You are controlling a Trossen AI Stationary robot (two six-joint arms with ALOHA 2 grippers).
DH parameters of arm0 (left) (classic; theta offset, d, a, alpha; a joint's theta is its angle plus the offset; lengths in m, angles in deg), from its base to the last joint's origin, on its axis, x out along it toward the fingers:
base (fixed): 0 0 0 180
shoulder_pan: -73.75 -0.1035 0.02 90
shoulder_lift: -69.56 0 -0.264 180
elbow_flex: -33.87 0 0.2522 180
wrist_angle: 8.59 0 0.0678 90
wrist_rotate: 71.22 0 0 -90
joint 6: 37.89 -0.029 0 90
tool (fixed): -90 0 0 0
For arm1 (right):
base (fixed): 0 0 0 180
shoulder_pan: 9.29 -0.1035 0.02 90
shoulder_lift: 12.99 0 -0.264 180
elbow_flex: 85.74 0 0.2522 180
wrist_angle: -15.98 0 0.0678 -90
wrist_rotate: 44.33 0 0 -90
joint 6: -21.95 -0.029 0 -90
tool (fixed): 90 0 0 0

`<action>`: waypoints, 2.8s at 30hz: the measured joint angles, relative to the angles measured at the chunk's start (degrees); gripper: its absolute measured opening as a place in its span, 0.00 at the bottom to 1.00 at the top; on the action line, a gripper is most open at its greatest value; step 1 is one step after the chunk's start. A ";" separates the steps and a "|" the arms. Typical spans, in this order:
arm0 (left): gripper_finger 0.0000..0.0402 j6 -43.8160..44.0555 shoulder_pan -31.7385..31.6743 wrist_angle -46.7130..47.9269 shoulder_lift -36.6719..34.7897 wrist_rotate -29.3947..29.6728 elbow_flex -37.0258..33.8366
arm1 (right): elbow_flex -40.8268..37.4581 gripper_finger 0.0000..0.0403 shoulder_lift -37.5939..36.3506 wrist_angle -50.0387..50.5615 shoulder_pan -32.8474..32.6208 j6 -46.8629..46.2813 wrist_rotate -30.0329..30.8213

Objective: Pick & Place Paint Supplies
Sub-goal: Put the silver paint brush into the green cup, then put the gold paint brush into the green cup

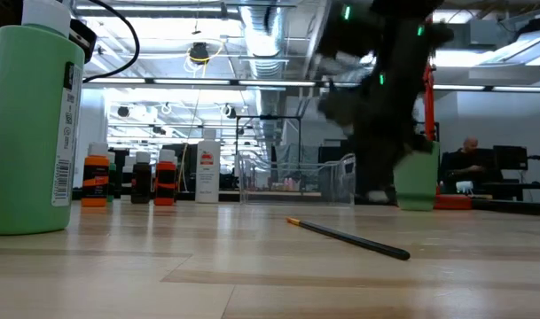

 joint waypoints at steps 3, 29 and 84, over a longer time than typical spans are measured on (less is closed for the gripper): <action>0.00 0.00 0.02 -0.02 0.00 0.00 0.02 | 0.04 0.00 -4.20 0.12 0.45 0.01 4.84; 0.00 0.00 0.02 0.00 0.00 0.00 0.02 | 0.26 0.00 -34.88 21.40 0.25 4.97 72.09; 0.00 0.00 0.01 0.00 -0.01 0.00 0.00 | -4.33 0.48 -32.79 23.20 6.00 0.17 63.31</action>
